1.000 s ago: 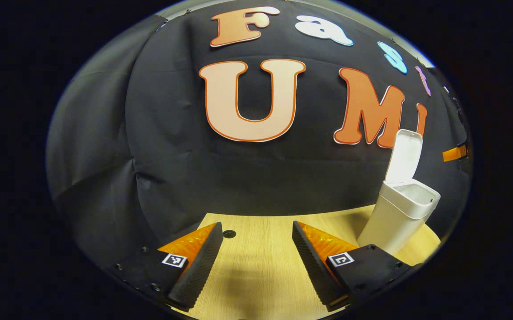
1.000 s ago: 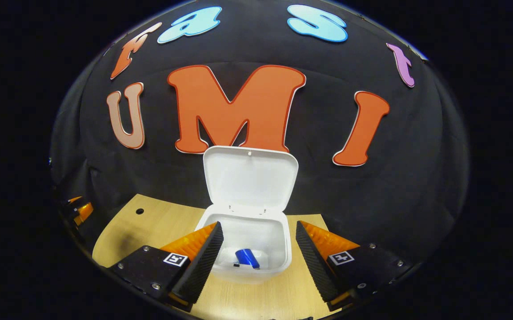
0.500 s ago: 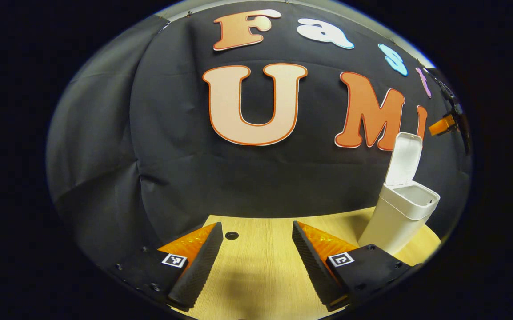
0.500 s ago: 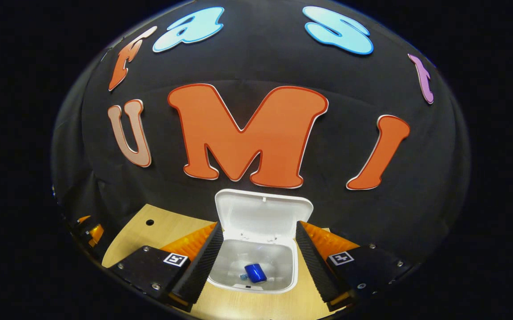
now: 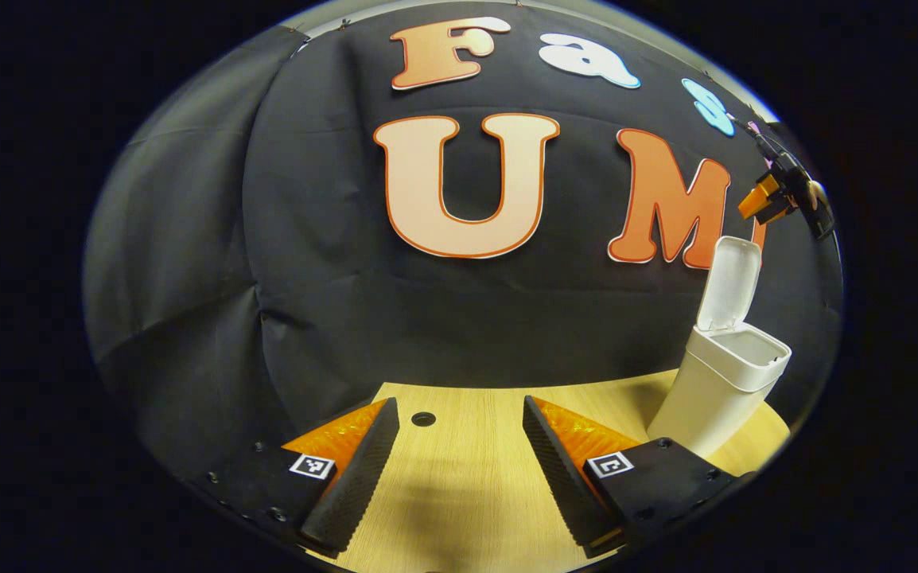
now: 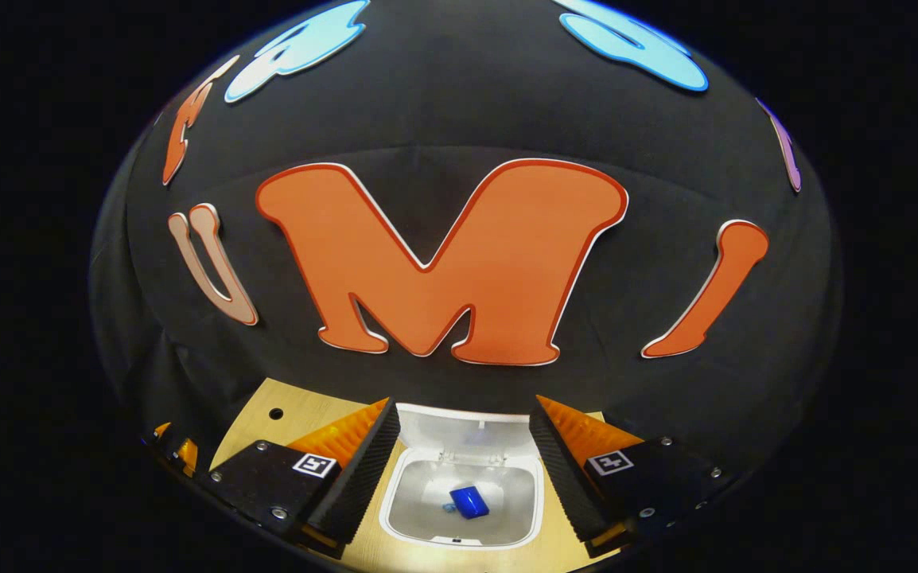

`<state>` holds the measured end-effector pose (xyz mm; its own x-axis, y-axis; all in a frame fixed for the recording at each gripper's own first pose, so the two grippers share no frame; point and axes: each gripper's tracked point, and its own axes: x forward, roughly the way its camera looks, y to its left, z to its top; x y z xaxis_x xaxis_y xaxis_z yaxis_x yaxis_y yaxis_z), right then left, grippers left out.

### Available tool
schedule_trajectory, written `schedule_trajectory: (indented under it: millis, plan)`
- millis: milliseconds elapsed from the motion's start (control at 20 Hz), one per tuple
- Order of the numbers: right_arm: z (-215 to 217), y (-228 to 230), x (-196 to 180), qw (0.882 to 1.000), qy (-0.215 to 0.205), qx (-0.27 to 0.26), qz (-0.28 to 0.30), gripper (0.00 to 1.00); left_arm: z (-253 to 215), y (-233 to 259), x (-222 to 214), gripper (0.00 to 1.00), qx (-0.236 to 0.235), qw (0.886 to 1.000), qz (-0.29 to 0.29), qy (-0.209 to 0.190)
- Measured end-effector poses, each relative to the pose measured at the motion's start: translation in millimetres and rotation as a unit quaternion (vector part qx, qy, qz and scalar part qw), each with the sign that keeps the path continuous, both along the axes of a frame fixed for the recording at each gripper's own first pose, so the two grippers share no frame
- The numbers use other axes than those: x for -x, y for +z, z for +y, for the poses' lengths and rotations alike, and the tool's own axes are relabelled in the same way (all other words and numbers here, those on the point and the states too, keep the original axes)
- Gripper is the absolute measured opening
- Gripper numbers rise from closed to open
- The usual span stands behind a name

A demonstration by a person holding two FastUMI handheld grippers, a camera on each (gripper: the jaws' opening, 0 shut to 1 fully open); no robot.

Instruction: Press the lid of the desktop garbage bin to open it, pick up the crumpled paper on the desktop and throw it into the bin, then pick up the pop can on the desktop and drop it into the bin, and finally close the garbage bin lid.

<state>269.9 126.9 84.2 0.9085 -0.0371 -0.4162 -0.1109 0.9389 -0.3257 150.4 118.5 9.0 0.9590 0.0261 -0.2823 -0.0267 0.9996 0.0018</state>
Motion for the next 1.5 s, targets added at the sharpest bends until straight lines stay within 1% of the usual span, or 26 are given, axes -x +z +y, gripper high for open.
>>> schedule_trajectory:
  millis: [200, 300, 500, 600, 800, 900, 1150, 1200, 1250, 1350, 1500]
  plan:
    - [-10.6, -14.8, -24.5, 0.999, -0.027, -0.007, 0.018, 0.99, 4.3, -2.3, -1.1, 0.99, -0.002, 1.000, 0.004, 0.005]
    - [-21.4, -23.1, -32.0, 0.999, -0.046, 0.003, 0.024, 0.99, 4.2, -2.5, -1.2, 0.99, -0.004, 1.000, 0.005, 0.005]
    - [-21.1, -33.8, -28.4, 0.998, -0.046, -0.004, 0.033, 0.99, 4.8, -2.7, -2.9, 0.99, 0.000, 1.000, 0.007, 0.004]
    - [-23.1, -38.8, -22.5, 0.998, -0.043, 0.000, 0.037, 0.99, 3.6, -0.5, -2.5, 0.99, 0.005, 1.000, 0.002, 0.004]
    - [-30.0, -56.2, 3.3, 0.997, -0.036, 0.013, 0.060, 0.99, 1.8, 3.4, -3.1, 0.98, -0.001, 1.000, -0.002, -0.001]
    - [-37.0, -69.9, 12.4, 0.997, -0.039, 0.013, 0.073, 0.99, 0.8, 4.0, -3.2, 0.99, 0.001, 1.000, -0.002, -0.003]
    - [-57.0, -107.7, 37.6, 0.993, -0.049, 0.013, 0.102, 1.00, -3.5, 3.8, 0.0, 0.99, 0.012, 1.000, 0.000, -0.011]
    - [-58.5, -115.6, 41.3, 0.993, -0.050, 0.010, 0.108, 0.99, -4.6, 2.8, 1.7, 0.98, 0.011, 1.000, 0.001, -0.012]
    - [-59.9, -124.0, 45.8, 0.992, -0.051, 0.007, 0.116, 0.99, -5.6, 2.2, 2.4, 0.99, 0.009, 1.000, 0.003, -0.013]
    - [-64.2, -135.9, 55.0, 0.990, -0.050, 0.018, 0.129, 1.00, -7.4, 3.9, 3.6, 0.99, 0.003, 1.000, 0.002, -0.016]
    - [-64.7, -145.0, 60.3, 0.990, -0.047, 0.039, 0.129, 1.00, -11.5, 6.9, 5.9, 0.98, 0.007, 1.000, -0.001, -0.021]
